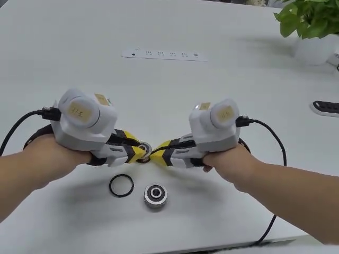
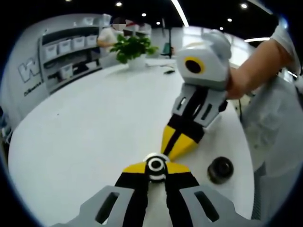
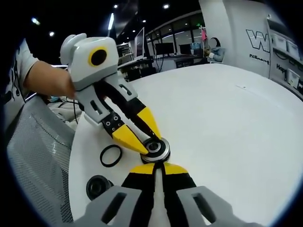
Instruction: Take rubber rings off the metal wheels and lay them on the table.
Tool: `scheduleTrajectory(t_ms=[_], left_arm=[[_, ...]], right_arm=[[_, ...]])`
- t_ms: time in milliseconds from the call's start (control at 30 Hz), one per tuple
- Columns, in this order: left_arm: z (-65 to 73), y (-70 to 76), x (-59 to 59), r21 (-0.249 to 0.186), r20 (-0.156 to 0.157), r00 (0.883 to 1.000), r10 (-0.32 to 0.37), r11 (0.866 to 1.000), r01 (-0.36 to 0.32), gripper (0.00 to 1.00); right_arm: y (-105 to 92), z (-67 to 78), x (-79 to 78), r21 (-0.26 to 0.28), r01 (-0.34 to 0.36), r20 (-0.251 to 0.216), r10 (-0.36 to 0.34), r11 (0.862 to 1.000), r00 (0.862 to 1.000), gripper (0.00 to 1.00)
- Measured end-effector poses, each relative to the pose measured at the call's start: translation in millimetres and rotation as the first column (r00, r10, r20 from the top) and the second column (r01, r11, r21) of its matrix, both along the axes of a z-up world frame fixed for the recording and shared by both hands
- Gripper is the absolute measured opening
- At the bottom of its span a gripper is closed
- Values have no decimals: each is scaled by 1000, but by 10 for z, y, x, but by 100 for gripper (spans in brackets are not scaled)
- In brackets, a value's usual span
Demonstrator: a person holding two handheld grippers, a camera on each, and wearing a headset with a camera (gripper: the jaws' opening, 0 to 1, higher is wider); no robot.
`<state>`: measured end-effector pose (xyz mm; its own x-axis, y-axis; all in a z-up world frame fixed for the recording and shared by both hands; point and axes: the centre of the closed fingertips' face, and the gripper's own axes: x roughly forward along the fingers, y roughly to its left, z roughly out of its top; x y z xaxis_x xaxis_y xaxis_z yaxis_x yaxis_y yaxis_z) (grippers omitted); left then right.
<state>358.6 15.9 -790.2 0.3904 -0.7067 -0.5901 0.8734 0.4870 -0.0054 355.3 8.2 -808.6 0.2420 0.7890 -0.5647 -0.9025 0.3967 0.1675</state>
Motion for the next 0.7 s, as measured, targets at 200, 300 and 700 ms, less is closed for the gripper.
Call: scheduleTrajectory(t_ms=[200,300,700], left_arm=[[1,-6,-4,1,4,1000,3,1000,-3,13],[1,-9,-4,2,7,1000,3,1000,-3,13],[-9,-14,7,6,14,1000,1,1000,-1,13]], right_arm=[[-19,1,14,22,37,-42,-36,999,998,0],[-25,2,14,32,52,-61,-50,998,997,0],[-48,7,21,63,109,-133,-100,992,986,0]])
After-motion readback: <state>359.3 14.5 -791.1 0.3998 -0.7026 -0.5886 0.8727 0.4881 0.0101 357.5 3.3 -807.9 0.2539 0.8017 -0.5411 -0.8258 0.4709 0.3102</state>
